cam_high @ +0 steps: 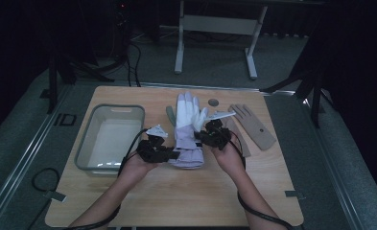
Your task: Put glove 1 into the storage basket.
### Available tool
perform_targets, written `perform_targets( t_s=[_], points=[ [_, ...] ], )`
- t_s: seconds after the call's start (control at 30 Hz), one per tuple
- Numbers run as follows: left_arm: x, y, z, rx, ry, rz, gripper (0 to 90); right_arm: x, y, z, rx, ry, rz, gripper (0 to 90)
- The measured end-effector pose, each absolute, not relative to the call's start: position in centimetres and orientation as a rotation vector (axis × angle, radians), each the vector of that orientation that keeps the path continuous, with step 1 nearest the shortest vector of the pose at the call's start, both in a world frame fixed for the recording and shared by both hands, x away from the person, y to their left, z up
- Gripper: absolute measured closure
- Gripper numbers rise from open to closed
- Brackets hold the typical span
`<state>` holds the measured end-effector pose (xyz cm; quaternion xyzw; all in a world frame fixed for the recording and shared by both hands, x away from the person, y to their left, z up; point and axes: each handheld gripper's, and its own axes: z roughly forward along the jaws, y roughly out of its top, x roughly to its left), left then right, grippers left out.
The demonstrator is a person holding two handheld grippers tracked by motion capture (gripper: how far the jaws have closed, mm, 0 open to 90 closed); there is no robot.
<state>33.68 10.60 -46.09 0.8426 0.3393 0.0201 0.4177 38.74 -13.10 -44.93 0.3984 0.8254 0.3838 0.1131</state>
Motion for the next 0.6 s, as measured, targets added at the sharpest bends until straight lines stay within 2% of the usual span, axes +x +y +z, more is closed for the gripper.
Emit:
perform_targets(
  t_s=[0.6],
  points=[
    [33.2,16.3,-42.7,2.094,0.883,0.123,76.6,39.5,-7.2,-41.3,1.064,2.443,1.152,83.5]
  ],
)
